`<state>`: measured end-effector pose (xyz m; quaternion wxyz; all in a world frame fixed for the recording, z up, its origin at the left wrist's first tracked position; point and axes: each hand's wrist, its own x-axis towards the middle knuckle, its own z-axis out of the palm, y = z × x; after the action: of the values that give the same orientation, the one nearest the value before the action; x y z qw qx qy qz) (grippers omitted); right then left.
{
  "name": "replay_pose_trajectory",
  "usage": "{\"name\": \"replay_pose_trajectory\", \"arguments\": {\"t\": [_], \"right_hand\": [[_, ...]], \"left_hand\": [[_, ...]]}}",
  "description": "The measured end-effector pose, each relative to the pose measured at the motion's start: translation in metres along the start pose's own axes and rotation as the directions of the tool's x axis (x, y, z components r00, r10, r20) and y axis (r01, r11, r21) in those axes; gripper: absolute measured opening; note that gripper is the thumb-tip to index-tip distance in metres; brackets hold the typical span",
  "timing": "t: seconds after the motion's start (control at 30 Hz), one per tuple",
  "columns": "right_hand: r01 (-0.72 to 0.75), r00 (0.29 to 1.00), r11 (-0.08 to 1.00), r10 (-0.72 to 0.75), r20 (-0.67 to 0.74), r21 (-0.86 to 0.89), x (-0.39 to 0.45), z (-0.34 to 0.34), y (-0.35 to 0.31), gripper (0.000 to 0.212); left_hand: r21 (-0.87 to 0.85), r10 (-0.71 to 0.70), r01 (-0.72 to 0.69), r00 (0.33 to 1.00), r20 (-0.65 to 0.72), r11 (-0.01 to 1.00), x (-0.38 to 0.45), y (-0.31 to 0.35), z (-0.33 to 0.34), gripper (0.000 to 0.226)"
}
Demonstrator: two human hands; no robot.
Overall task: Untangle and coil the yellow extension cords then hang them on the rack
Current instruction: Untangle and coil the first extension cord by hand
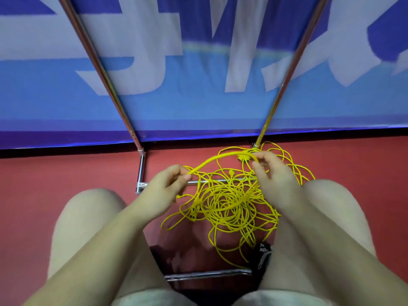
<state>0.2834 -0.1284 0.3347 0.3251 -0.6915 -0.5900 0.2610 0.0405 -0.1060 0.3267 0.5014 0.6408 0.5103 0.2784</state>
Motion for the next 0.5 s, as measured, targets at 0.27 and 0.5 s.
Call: {"name": "replay_pose_trajectory", "arguments": {"t": [0.27,0.5], "right_hand": [[0.211,0.977,0.976,-0.212,-0.031,-0.050,-0.057,0.000,-0.050,0.081],[0.151,0.978,0.978,-0.169,0.118,0.147,-0.046,0.002,-0.059,0.006]], "left_hand": [[0.006,0.141,-0.141,0.986,-0.090,0.990,-0.033,0.042,0.017,0.015],[0.227,0.257,-0.245,0.966,-0.023,0.942,-0.032,0.056,0.026,0.013]]}}
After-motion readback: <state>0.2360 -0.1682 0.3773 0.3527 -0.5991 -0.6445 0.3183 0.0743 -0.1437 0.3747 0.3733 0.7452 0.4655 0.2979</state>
